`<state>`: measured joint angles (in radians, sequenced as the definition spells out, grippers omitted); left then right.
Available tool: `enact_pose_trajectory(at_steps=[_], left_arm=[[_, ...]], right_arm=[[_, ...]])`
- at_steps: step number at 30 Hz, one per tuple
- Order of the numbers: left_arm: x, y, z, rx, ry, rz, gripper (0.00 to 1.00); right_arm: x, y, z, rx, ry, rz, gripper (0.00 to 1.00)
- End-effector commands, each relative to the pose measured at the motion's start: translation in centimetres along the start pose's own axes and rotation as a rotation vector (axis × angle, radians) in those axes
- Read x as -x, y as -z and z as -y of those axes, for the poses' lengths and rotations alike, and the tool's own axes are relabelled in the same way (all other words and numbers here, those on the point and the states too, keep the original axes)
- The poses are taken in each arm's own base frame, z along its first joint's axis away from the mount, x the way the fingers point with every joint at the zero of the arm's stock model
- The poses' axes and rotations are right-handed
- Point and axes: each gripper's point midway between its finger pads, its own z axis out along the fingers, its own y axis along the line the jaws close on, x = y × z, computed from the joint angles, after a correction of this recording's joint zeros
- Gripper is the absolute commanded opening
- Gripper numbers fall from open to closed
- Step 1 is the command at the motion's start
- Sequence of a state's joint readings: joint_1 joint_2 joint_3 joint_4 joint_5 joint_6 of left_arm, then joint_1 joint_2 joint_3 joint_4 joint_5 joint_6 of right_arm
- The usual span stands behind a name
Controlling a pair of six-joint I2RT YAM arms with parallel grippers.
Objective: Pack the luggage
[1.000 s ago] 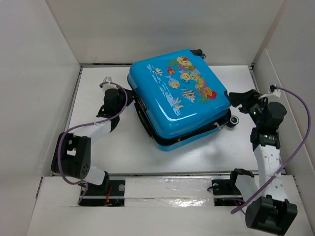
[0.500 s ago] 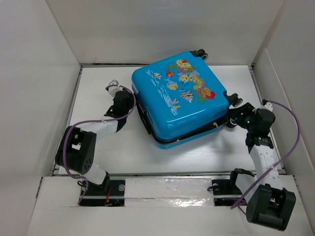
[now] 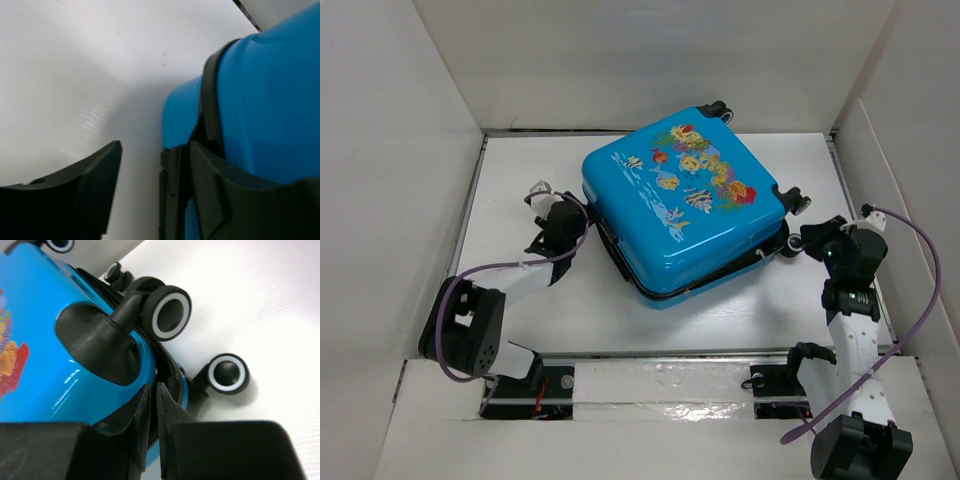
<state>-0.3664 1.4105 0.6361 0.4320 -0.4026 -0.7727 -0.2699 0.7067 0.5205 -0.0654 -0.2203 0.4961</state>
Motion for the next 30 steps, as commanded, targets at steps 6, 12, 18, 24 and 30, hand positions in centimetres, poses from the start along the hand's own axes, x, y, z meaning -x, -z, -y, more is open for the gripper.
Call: enact_pose_trajectory(at_steps=[6,12,18,24,30], left_arm=[[1.9,4.4,-1.7,-0.155,0.186,-0.025,0.77],[5.2,7.3,-3.3,-0.111,0.297,0.116,0.89],[0.8,7.7,-0.8,-0.294,0.273,-0.055,0.29],[-3.7,8.0,1.1,-0.421,0.205,-0.234,0.34],[-4.4,8.5,1.7,-0.481,0.175,-0.264,0.38]], right_arm=[[2.4,1.2,-2.3,0.072,0.072,0.026,0.0],[2.9,1.6,-3.8,0.126,0.081,0.01,0.05],[1.0,0.3,-2.4,0.104,0.037,-0.022,0.35],[-0.4,-0.3,-2.2,0.163,-0.056,-0.044,0.41],[-1.0,-0.2,-1.8,0.148,-0.052,-0.061,0.41]])
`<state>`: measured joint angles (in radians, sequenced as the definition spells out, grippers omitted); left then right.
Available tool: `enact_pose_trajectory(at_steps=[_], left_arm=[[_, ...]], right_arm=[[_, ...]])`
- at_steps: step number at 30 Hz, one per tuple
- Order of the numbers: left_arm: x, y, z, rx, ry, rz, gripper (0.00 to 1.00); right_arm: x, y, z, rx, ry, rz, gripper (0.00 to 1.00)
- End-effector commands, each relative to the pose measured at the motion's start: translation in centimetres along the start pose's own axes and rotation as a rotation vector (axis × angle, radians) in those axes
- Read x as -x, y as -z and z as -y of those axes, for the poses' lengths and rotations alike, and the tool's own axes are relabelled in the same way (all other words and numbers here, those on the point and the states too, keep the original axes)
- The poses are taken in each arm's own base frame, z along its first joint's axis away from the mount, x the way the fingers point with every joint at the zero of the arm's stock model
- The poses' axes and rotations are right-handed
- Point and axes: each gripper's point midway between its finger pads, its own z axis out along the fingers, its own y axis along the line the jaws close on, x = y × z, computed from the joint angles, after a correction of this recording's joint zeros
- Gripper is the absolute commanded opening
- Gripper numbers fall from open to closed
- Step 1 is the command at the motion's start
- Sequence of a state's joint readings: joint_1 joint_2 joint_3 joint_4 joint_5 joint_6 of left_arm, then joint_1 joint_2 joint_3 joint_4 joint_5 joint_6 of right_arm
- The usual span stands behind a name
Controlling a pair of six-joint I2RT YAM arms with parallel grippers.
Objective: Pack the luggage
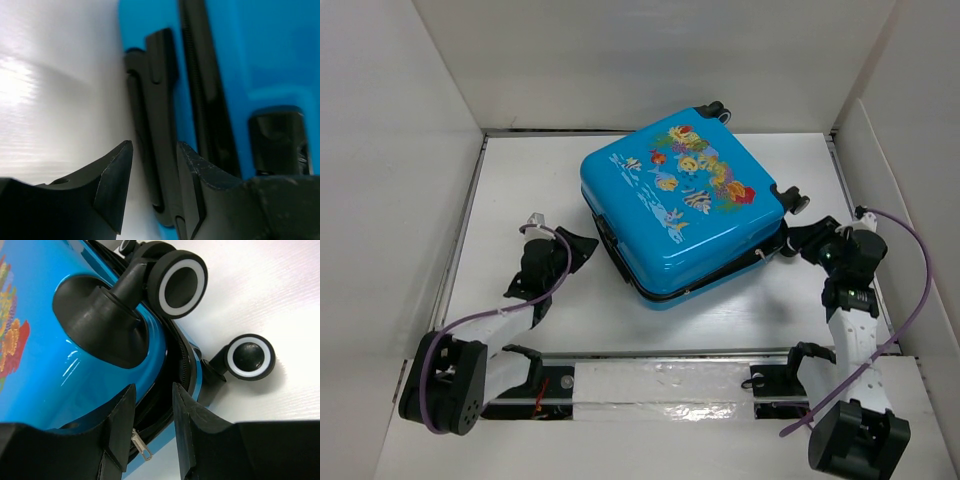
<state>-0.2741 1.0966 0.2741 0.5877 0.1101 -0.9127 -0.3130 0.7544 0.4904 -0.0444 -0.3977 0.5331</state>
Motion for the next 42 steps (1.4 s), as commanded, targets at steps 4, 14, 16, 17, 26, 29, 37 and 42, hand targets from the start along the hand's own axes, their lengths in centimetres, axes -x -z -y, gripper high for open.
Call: enact_pose_trajectory(at_steps=[4,14,16,17,26,29,37,42], left_arm=[[-0.6,-0.1,2.4,-0.139,-0.063,-0.04,0.38],[-2.4,-2.2,2.5,-0.168,-0.046,-0.111,0.42],[-2.4,-2.2,3.0,-0.19,-0.05,-0.108,0.47],[-2.4,-2.2,3.4,-0.197,-0.054,-0.104,0.49],[-2.2,-3.0,3.2,-0.18,-0.045,-0.067,0.54],[-2.3,-3.5,3.2,-0.177,-0.054,-0.078,0.58],[-4.4,-5.0,3.0,-0.163,-0.074,-0.13,0.46],[-4.8,-5.9,2.7,-0.129,-0.105,-0.146,0.0]], right_arm=[[0.9,0.1,-1.1,0.056,0.016,0.042,0.41],[0.2,-0.5,0.3,0.014,0.002,0.034,0.41],[-0.1,-0.7,0.5,0.011,0.0,0.026,0.41],[-0.2,-0.8,0.8,0.0,-0.005,0.02,0.41],[-0.7,-1.8,3.7,-0.071,-0.076,0.025,0.2],[-1.3,-2.5,2.9,0.001,-0.064,-0.013,0.2],[-2.0,-4.0,1.8,0.068,-0.035,-0.092,0.3],[-3.1,-5.0,0.8,0.097,-0.008,-0.139,0.32]])
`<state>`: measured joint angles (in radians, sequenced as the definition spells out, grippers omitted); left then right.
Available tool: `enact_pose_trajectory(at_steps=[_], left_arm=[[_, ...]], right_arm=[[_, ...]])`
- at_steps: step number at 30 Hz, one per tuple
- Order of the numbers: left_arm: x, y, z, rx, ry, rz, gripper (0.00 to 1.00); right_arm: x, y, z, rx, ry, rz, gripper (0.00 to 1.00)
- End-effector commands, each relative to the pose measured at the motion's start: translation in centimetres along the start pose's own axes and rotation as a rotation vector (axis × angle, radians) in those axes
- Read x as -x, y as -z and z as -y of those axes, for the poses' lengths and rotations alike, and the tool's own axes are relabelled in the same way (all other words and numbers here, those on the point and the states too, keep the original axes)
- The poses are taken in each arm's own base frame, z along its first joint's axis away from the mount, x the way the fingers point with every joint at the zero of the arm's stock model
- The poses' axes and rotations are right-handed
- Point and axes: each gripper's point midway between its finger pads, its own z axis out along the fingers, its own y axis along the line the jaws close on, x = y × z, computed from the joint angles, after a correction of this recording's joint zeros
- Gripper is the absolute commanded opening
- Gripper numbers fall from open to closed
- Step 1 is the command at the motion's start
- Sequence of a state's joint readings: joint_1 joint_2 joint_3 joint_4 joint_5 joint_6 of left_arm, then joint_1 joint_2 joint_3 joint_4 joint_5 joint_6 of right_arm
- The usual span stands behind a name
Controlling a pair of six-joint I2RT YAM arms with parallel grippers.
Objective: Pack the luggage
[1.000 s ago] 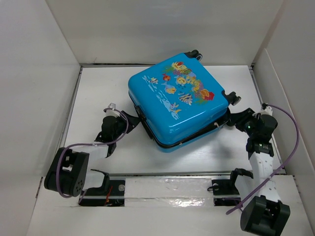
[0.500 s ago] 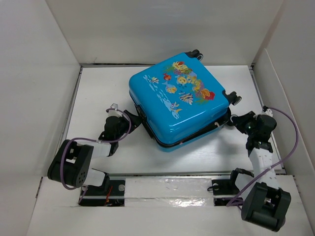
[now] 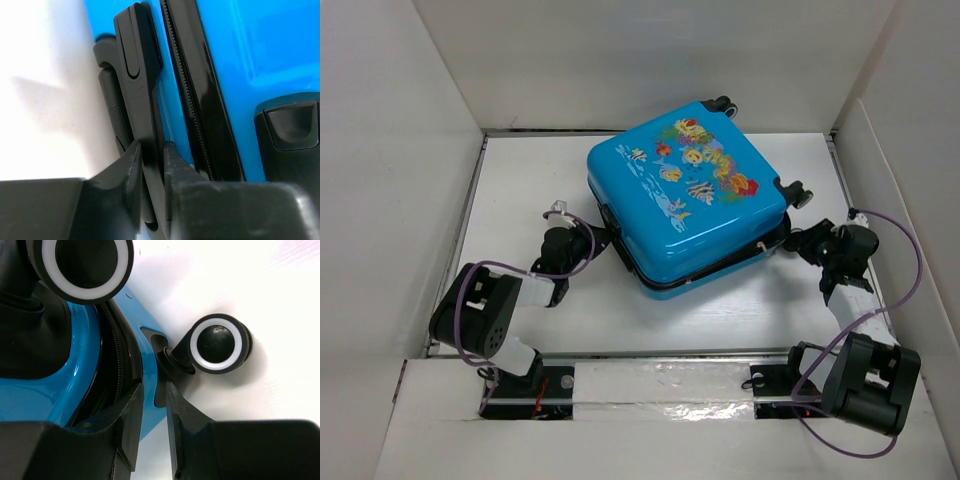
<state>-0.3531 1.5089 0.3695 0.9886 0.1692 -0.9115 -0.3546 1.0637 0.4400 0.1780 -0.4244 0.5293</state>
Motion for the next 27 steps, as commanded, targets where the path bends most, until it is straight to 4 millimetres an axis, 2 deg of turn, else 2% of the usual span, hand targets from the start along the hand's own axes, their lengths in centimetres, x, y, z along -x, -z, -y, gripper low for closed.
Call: enact_pose_trajectory(at_steps=[1,2,5,6,8,10,12,13,14,15,17,19,20,21,23,24,25,26,27], left_arm=[[-2.5,-0.5,-0.8,0.04,-0.066,-0.097,0.0],[-2.5,-0.3,-1.2,0.054,-0.077,-0.095,0.0],[-3.1,0.6,-2.2,0.081,-0.095,-0.107,0.0],[-4.0,1.0,-2.2,0.078,-0.104,-0.13,0.0],[-5.4,1.9,-2.6,0.081,-0.12,-0.158,0.0],[-7.8,2.7,-2.2,0.066,-0.14,-0.207,0.0],[-9.2,3.7,-2.9,0.092,-0.147,-0.219,0.0],[-10.2,4.3,-2.3,0.074,-0.156,-0.233,0.0],[-10.8,5.0,-3.0,0.091,-0.146,-0.237,0.0],[-11.2,5.5,-3.0,0.091,-0.144,-0.24,0.0],[-12.2,6.7,-2.4,0.07,-0.144,-0.25,0.0],[-12.9,7.5,-2.7,0.091,-0.162,-0.256,0.0],[-13.4,8.0,-1.9,0.072,-0.171,-0.251,0.0],[-13.8,8.4,-2.0,0.082,-0.178,-0.265,0.0],[-13.9,8.9,-1.2,0.072,-0.17,-0.247,0.0],[-14.8,9.5,-0.7,0.057,-0.18,-0.266,0.0],[-15.1,9.9,-0.9,0.068,-0.186,-0.273,0.0],[-15.0,10.2,-0.1,0.049,-0.165,-0.261,0.0],[-15.4,10.7,0.3,0.042,-0.173,-0.258,0.0]], right_arm=[[-0.7,-0.8,-4.3,0.165,0.068,-0.062,0.32],[-0.3,-0.9,-4.8,0.174,0.078,-0.059,0.32],[-0.7,-1.7,-5.6,0.183,0.088,-0.081,0.31],[-0.3,-1.9,-6.2,0.19,0.096,-0.073,0.31],[-0.9,-2.5,-7.2,0.207,0.104,-0.094,0.31],[-0.8,-2.9,-8.6,0.226,0.125,-0.094,0.3],[-0.9,-3.5,-9.0,0.224,0.13,-0.1,0.3],[-0.3,-3.7,-9.8,0.235,0.139,-0.088,0.3],[-0.5,-4.0,-10.4,0.245,0.148,-0.096,0.29],[-0.4,-4.5,-10.2,0.232,0.148,-0.103,0.29],[-0.1,-5.0,-11.8,0.269,0.166,-0.108,0.29],[-1.1,-6.1,-12.7,0.322,0.168,-0.172,0.29],[-0.7,-6.4,-14.0,0.361,0.185,-0.185,0.29],[-1.2,-7.4,-13.5,0.35,0.179,-0.213,0.29],[-1.3,-8.2,-14.3,0.373,0.188,-0.233,0.29],[-1.1,-8.6,-15.4,0.405,0.198,-0.24,0.29],[-1.6,-9.4,-15.1,0.404,0.193,-0.266,0.29],[-1.9,-9.7,-15.6,0.417,0.2,-0.28,0.29],[-1.2,-10.0,-16.3,0.427,0.203,-0.279,0.29]])
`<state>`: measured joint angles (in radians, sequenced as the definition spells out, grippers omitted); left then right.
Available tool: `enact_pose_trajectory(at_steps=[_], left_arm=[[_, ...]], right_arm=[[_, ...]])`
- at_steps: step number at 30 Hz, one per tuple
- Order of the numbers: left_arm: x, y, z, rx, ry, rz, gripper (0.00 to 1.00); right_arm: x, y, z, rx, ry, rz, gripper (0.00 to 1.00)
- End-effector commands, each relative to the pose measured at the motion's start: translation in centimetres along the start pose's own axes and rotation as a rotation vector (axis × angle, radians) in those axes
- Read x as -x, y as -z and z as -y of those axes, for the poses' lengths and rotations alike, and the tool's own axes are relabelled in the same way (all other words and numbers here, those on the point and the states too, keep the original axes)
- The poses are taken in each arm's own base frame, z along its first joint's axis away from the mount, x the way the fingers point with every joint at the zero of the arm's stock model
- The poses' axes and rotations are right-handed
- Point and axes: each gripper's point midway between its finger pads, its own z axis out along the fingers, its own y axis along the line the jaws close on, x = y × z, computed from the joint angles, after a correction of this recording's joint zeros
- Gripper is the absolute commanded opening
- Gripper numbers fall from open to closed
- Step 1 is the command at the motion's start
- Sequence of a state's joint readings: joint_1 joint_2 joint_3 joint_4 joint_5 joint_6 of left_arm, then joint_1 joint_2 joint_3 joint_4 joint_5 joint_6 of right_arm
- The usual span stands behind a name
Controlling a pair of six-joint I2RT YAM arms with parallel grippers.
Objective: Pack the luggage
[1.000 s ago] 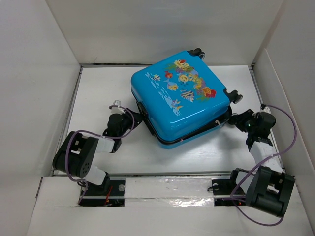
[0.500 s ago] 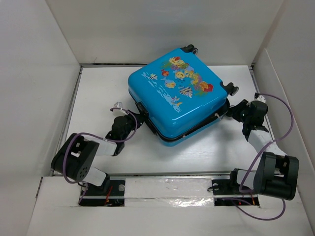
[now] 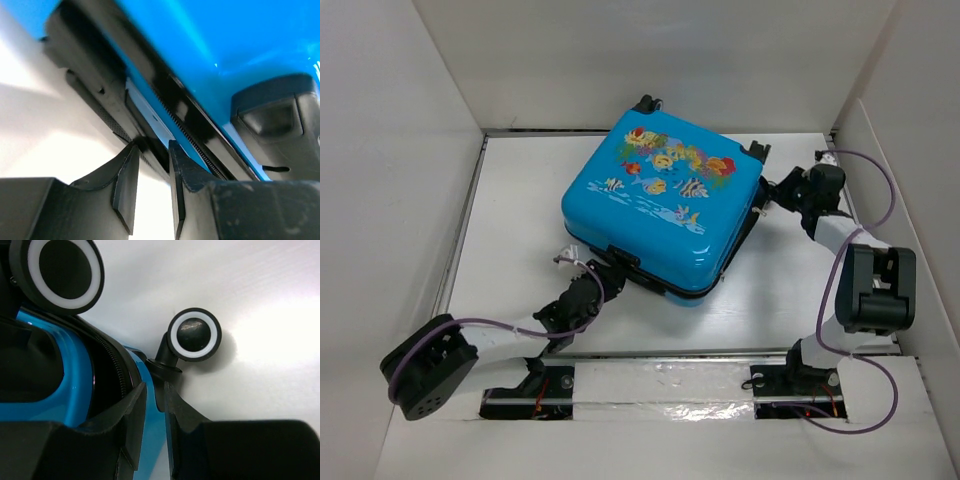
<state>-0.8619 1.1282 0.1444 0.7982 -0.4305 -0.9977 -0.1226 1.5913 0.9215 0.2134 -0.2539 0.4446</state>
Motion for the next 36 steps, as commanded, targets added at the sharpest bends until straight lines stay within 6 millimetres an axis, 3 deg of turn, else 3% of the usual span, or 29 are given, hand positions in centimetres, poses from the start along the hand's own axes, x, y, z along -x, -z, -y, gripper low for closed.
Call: enact_pose_trajectory(at_steps=[1,6,8,10,11,13,14,17,19,21,22,23,24,25,26,27,28,31,32,34,36], left_arm=[[-8.1,4.6,-1.1,-0.026,-0.119,-0.355,0.0],[-7.5,6.2,1.2,-0.08,-0.102,-0.306,0.0],[-7.8,6.7,1.4,-0.067,-0.123,-0.315,0.0],[-7.4,6.8,1.7,-0.061,-0.137,-0.292,0.0],[-7.5,7.1,2.1,-0.072,-0.137,-0.291,0.0],[-7.1,7.1,2.4,-0.068,-0.144,-0.274,0.0],[-6.8,7.1,2.6,-0.069,-0.146,-0.264,0.0],[-6.1,6.9,3.3,-0.062,-0.158,-0.231,0.0],[-5.7,6.9,3.2,-0.046,-0.172,-0.219,0.0],[-5.0,6.9,3.7,-0.051,-0.171,-0.198,0.0],[-4.9,6.9,3.6,-0.05,-0.174,-0.193,0.0],[-4.5,7.0,3.9,-0.058,-0.171,-0.185,0.0],[-4.2,7.0,4.0,-0.058,-0.172,-0.175,0.0],[-3.9,7.2,4.0,-0.058,-0.173,-0.168,0.0],[-3.5,7.1,3.8,-0.048,-0.174,-0.155,0.0],[-3.1,7.1,3.9,-0.044,-0.173,-0.14,0.0],[-2.8,7.1,3.2,-0.024,-0.186,-0.132,0.0],[-1.0,6.6,1.7,0.026,-0.199,-0.083,0.0],[0.4,6.2,1.1,0.047,-0.197,-0.047,0.0],[1.0,5.9,0.2,0.062,-0.196,-0.043,0.0],[2.4,5.5,-0.7,0.078,-0.197,-0.011,0.0]], right_arm=[[-3.1,1.2,-12.2,0.443,0.048,-0.193,0.29],[-3.8,0.0,-15.7,0.485,0.088,-0.251,0.3],[-3.5,0.0,-17.9,0.511,0.122,-0.241,0.31],[-3.4,-0.1,-18.7,0.499,0.134,-0.24,0.35],[-2.1,-0.1,-19.4,0.506,0.15,-0.215,0.37],[-1.9,-0.3,-19.8,0.496,0.165,-0.227,0.39],[-0.5,-0.1,-20.6,0.501,0.188,-0.209,0.4],[0.6,0.2,-21.2,0.476,0.23,-0.209,0.44],[2.2,0.4,-19.6,0.431,0.217,-0.161,0.47],[5.4,2.8,-19.7,0.448,0.207,-0.032,0.47],[4.4,3.0,-17.0,0.416,0.183,-0.025,0.46],[6.0,6.1,-17.6,0.446,0.194,0.06,0.44],[6.8,7.5,-17.6,0.468,0.215,0.138,0.38],[3.2,7.9,-15.5,0.449,0.213,0.101,0.21],[2.4,9.0,-15.1,0.461,0.247,0.123,0.08],[2.4,11.7,-15.5,0.5,0.28,0.181,0.0],[-1.4,11.9,-13.7,0.508,0.284,0.146,0.0],[-3.9,15.5,-13.6,0.605,0.328,0.222,0.0],[-7.1,15.5,-12.0,0.611,0.309,0.181,0.0],[-7.4,18.0,-13.2,0.716,0.331,0.252,0.0],[-8.9,18.7,-13.1,0.741,0.317,0.216,0.0]])
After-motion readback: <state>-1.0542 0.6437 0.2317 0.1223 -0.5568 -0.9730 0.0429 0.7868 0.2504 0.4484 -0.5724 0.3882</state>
